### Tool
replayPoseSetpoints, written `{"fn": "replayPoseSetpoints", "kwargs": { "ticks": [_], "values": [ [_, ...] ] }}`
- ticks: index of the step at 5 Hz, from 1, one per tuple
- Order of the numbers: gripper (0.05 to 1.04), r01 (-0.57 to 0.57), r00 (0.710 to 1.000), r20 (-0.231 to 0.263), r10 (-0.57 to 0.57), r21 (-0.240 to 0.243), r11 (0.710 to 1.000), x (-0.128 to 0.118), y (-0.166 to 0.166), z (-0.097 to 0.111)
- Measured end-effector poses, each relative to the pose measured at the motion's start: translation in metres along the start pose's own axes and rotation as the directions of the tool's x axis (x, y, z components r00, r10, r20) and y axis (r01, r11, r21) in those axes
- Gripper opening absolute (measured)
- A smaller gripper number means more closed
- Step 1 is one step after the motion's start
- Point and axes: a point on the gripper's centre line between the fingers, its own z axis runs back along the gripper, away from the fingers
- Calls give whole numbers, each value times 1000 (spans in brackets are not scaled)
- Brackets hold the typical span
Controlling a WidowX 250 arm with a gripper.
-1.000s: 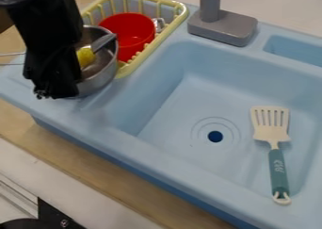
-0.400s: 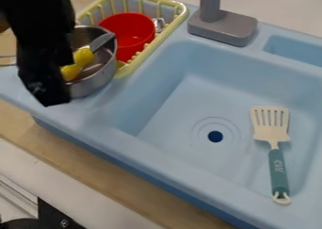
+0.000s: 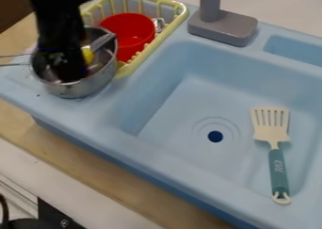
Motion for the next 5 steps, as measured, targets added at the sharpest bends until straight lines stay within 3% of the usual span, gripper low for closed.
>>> {"fn": "replayPoseSetpoints", "kwargs": {
  "ticks": [1, 2, 4, 5],
  "values": [
    [999, -156, 988, -6, 156, 15, 988, 12, 9, -2],
    [999, -223, 975, 6, 223, 51, 974, 29, 22, -8],
    [999, -191, 974, 146, 174, 116, 975, 78, 43, -22],
    [999, -176, 972, 186, 146, 154, 972, 95, 47, -22]
  ]
}}
